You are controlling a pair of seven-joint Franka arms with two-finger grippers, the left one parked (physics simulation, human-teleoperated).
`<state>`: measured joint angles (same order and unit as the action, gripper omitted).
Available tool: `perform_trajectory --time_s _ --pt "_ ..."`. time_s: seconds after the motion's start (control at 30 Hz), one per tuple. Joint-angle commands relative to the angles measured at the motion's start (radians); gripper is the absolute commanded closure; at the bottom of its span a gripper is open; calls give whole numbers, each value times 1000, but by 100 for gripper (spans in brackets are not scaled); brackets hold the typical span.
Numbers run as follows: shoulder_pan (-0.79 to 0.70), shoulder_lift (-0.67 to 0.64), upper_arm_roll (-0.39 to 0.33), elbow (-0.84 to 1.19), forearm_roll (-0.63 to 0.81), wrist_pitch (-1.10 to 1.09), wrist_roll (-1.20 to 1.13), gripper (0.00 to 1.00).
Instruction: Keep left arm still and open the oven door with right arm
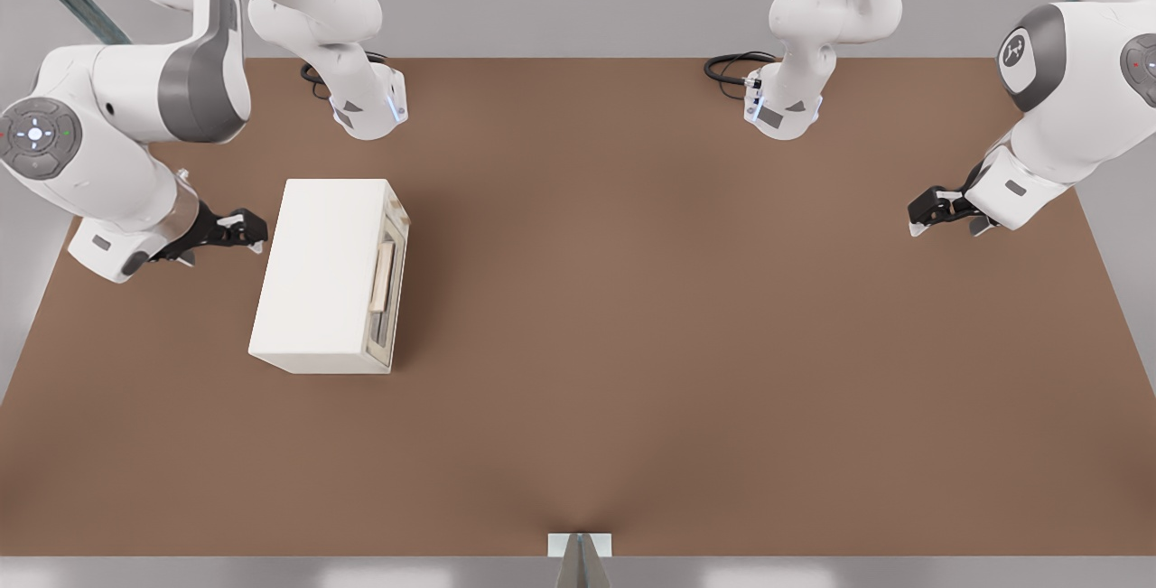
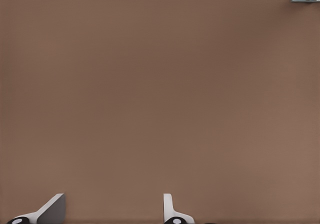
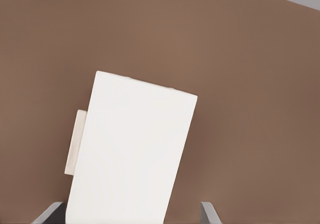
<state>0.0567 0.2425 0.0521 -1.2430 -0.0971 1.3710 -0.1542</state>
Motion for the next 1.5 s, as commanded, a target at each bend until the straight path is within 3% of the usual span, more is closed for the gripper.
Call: perform_trajectory --time_s 0.0,0.13,0.17,0.2,0.27,0.4,0.5,0.6,0.73,1.47 --pt "0 0 0 1 0 -1 -44 0" --pt "2 27 2 -6 -12 -9 -122 0" --pt "9 52 3 4 -24 -27 -114 28" --pt "51 64 12 4 -41 -87 -85 100" --pt "281 132 11 -1 -259 -171 60 100" --pt "572 319 3 -4 -487 -314 740 100" --pt "592 362 -44 -38 -582 -247 779 100" --pt "635 362 -116 -105 -581 -210 858 100" --pt "644 383 -152 -151 -553 -150 871 100" --pt "643 432 -155 -242 -507 -96 892 100"
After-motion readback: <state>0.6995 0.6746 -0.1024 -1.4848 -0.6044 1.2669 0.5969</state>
